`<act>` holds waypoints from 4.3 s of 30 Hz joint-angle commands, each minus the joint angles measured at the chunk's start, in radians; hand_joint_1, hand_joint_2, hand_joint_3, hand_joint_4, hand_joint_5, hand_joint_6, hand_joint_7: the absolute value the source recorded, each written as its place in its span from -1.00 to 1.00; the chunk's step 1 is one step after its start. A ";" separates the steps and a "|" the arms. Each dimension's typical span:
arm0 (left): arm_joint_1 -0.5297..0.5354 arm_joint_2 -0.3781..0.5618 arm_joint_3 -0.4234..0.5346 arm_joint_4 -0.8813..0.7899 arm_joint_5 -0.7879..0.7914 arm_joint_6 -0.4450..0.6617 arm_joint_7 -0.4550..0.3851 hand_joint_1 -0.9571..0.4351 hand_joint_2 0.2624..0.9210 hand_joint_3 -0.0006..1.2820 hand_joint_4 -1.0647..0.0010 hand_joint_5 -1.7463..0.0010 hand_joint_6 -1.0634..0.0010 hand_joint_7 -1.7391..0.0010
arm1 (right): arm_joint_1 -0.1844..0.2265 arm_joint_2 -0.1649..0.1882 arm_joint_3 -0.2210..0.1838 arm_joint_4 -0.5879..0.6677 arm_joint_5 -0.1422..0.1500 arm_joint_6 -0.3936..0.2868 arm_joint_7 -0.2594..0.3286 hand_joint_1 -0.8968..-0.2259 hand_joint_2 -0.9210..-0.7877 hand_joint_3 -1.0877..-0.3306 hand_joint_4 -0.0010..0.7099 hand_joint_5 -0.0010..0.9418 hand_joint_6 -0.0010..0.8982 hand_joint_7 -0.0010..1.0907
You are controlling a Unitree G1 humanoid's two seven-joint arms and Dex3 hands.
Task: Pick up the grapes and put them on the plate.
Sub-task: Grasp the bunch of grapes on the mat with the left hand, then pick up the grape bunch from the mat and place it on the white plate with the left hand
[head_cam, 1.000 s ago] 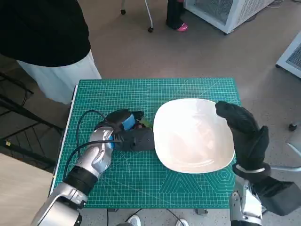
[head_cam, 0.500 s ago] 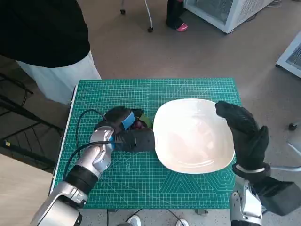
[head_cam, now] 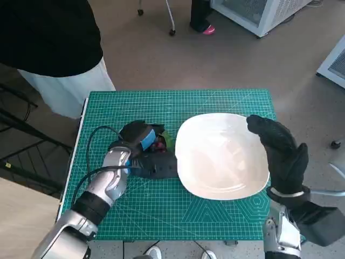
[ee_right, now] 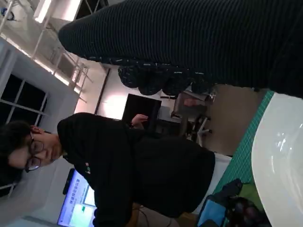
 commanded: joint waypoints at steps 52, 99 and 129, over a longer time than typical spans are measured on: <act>0.198 0.115 0.100 -0.506 0.014 0.176 -0.144 0.39 1.00 -0.82 -0.05 -0.69 -0.30 -0.04 | 0.008 -0.004 -0.001 0.022 0.010 0.011 0.019 0.42 -1.00 0.39 0.67 -1.00 0.24 -1.00; 0.286 0.051 0.199 -0.903 0.055 0.161 -0.172 0.38 1.00 -0.87 -0.29 -0.34 -0.11 -0.36 | 0.000 -0.007 -0.009 0.024 0.023 0.024 0.029 0.44 -1.00 0.40 0.67 -1.00 0.24 -1.00; 0.068 -0.060 0.026 -0.688 0.105 0.033 -0.191 0.38 1.00 -0.91 -0.27 -0.37 -0.23 -0.29 | 0.024 -0.013 -0.027 -0.006 0.032 0.021 0.021 0.41 -1.00 0.42 0.67 -1.00 0.24 -0.99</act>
